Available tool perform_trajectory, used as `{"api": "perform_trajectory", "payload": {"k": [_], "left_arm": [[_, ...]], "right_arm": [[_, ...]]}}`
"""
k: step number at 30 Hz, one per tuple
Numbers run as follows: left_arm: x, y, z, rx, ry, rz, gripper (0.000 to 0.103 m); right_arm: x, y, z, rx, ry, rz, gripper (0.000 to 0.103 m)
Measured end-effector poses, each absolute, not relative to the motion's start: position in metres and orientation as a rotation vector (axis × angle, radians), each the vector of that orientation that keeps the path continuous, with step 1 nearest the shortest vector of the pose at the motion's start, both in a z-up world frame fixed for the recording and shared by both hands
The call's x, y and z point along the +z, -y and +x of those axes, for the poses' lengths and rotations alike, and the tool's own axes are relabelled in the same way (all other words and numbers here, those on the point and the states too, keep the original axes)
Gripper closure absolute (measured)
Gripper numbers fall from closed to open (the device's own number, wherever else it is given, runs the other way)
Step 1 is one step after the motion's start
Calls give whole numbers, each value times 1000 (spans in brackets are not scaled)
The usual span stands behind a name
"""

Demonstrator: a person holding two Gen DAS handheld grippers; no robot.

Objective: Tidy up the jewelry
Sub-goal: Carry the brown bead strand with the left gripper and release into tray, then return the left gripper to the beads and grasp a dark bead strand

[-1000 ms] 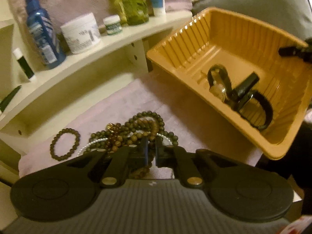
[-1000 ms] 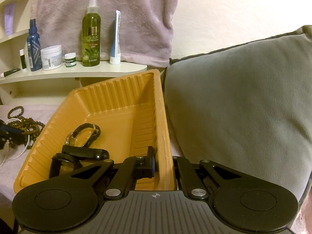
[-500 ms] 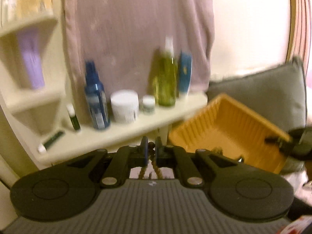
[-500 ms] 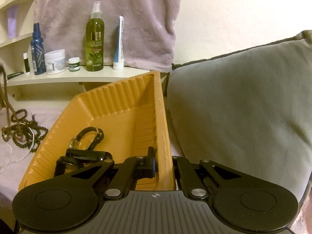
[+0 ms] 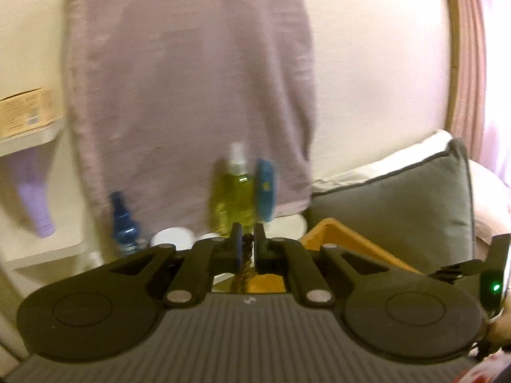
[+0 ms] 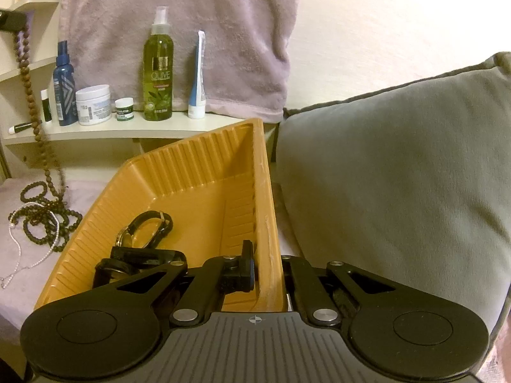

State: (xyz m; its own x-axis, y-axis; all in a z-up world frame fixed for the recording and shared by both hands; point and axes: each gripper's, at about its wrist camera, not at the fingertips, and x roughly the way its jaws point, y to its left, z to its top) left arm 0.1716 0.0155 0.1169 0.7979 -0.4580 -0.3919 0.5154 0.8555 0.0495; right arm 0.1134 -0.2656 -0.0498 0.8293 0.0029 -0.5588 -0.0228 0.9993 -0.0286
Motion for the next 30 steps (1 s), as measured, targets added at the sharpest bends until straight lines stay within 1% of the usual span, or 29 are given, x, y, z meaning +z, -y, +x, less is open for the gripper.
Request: {"api": "perform_trajectory", "payload": {"k": [10,16,21,22,24,25,30], "left_arm": [[110,52,182,-679,-383,123,98],[67,86,199,-714,-490,124,98],[28,94,209,-703,-584,114,97],[23,91,210,-699,-593,104,95],[16,86,212,-686,-610,86,81],[14,82,212,-673,-612,85,79],[22,34,210,-550,-596,49,78]], "right_arm": [[-51,266,114,14,-591,-27,100],[-52,268,115,12,-599,-20,100],[-54,268,117,9,-603,-19,100],[-54,269,117,9,-604,-18,100],[-54,269,118,9,-606,-20,100],[-55,269,118,8,-606,-20,100],[-55,269,119,8,-606,-21,100]]}}
